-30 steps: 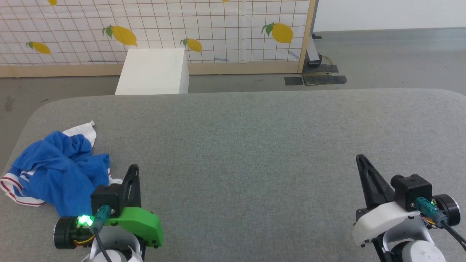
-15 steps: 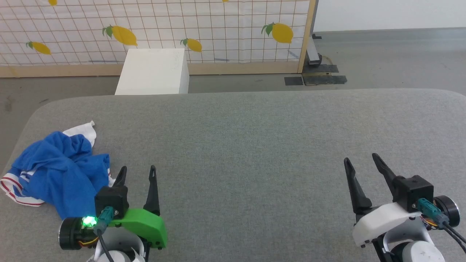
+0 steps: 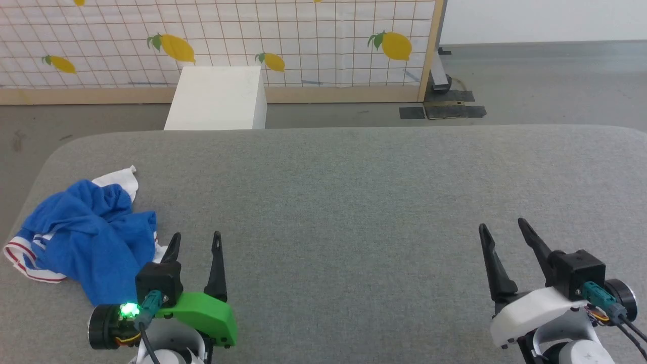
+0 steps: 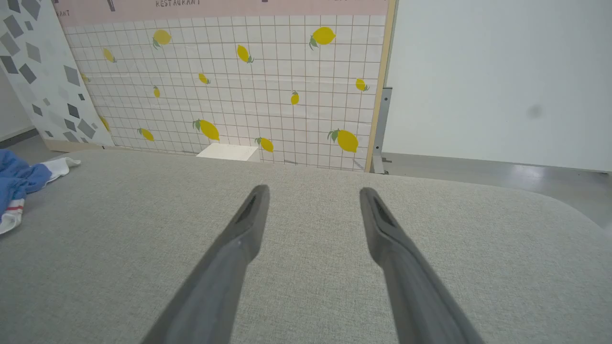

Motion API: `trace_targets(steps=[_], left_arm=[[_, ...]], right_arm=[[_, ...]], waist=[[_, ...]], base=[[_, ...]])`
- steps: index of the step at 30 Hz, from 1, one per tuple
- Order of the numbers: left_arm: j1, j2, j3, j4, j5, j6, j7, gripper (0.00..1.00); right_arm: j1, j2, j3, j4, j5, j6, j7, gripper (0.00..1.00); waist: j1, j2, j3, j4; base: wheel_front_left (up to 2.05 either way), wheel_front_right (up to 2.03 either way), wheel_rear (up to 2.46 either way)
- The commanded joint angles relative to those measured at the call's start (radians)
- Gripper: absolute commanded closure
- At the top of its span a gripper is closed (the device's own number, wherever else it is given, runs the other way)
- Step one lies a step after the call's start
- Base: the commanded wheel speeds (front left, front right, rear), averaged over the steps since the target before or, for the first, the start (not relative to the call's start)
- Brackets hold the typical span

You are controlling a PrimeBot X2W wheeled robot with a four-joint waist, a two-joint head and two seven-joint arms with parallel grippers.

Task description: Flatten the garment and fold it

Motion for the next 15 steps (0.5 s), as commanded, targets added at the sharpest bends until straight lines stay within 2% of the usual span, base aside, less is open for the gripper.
trace_targets(steps=[1,15], left_arm=[[0.002,-0.001,-0.003,0.005,-0.013,0.009,-0.01,0.0],[0.011,-0.002,-0.001,0.016,-0.034,0.024,-0.039,0.0]], right_arm=[[0.016,0.0,0.0,0.006,0.01,0.0,-0.012,0.0],[0.024,0.0,0.007,0.015,0.034,0.0,-0.041,0.0]], waist=[[0.0,0.0,0.001,0.007],[0.0,0.0,0.006,0.099]], base=[[0.0,0.0,0.0],[0.0,0.0,0.0]])
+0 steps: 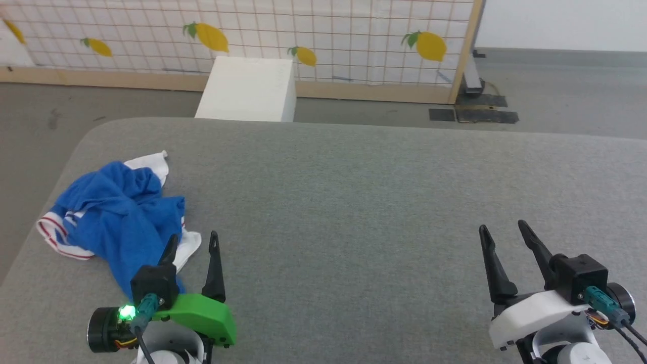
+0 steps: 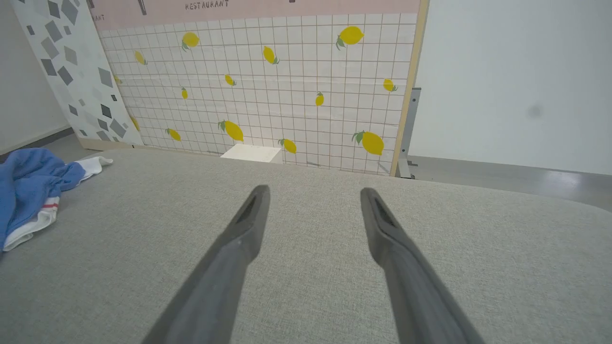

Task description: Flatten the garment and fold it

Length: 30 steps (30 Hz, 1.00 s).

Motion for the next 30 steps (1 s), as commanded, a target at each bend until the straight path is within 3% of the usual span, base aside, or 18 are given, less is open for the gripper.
trace_targets(steps=[1,30], left_arm=[[0.012,-0.002,-0.002,0.003,-0.006,0.008,-0.011,0.0],[0.036,-0.003,-0.023,0.024,-0.059,0.046,-0.074,0.0]], right_arm=[[0.016,0.0,0.002,0.005,0.011,0.0,-0.013,0.0],[0.027,0.001,0.036,0.046,0.044,-0.001,-0.063,0.0]], waist=[[0.0,0.0,0.002,0.029],[0.0,0.0,0.019,0.302]], base=[[0.0,0.0,0.0],[0.0,0.0,0.0]])
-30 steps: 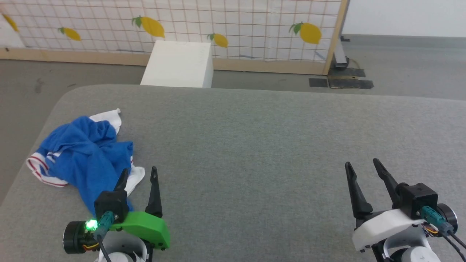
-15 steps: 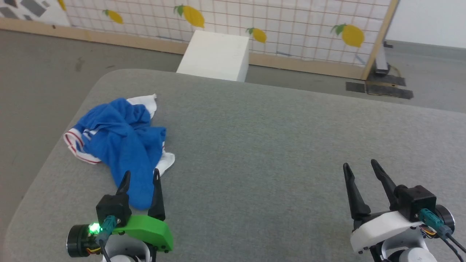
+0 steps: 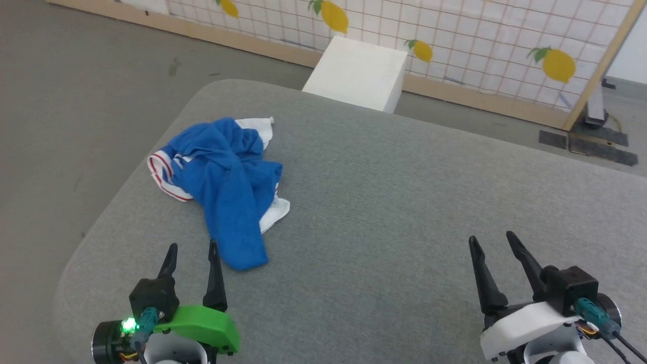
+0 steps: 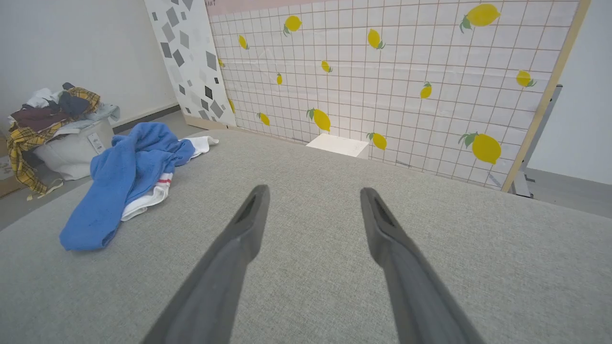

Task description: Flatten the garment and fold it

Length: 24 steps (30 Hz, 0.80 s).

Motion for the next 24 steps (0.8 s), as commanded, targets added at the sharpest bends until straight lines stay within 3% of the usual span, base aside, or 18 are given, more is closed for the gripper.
trace_targets(steps=[1,24], left_arm=[[0.013,-0.003,0.0,0.004,-0.008,0.007,-0.011,0.0],[0.025,-0.004,-0.024,0.034,-0.032,0.044,-0.065,0.0]], right_arm=[[0.011,0.0,0.003,0.005,0.009,-0.001,-0.014,0.0],[0.019,0.0,0.024,0.039,0.036,-0.001,-0.045,0.0]], waist=[[0.0,0.0,0.0,0.023],[0.0,0.0,0.0,0.14]], base=[[0.0,0.0,0.0],[0.0,0.0,0.0]])
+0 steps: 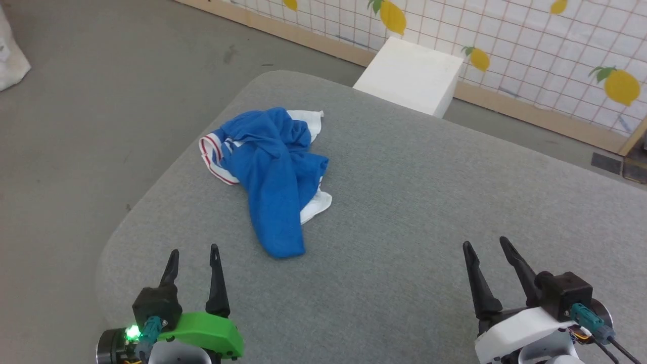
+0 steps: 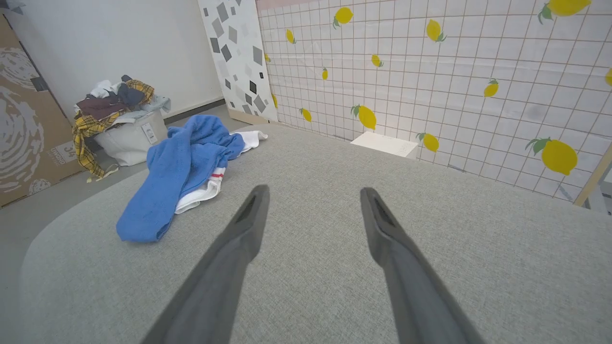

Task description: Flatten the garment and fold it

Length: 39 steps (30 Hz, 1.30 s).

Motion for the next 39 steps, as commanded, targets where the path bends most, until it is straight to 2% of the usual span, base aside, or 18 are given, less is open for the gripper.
trace_targets(steps=[1,27,36,39], left_arm=[[0.017,-0.004,-0.004,0.006,-0.008,0.01,-0.011,0.0],[0.029,-0.005,-0.018,0.044,-0.043,0.042,-0.065,0.0],[0.03,-0.005,-0.01,0.04,-0.042,0.042,-0.065,0.0],[0.013,-0.005,-0.011,0.042,-0.059,0.027,-0.065,0.0]], right_arm=[[0.017,0.0,0.002,0.005,0.011,-0.001,-0.011,0.0],[0.026,0.001,-0.001,0.044,0.054,-0.002,-0.044,0.0],[0.019,0.001,-0.012,0.04,0.047,-0.002,-0.037,0.0],[0.013,0.001,-0.016,0.035,0.042,-0.002,-0.034,0.0]], waist=[[0.0,0.0,0.0,0.011],[0.0,0.0,-0.007,0.121],[0.0,0.0,-0.005,0.111],[0.0,0.0,0.003,0.109]], base=[[0.0,0.0,0.0],[0.0,0.0,0.0],[0.0,0.0,0.0],[0.0,0.0,0.0]])
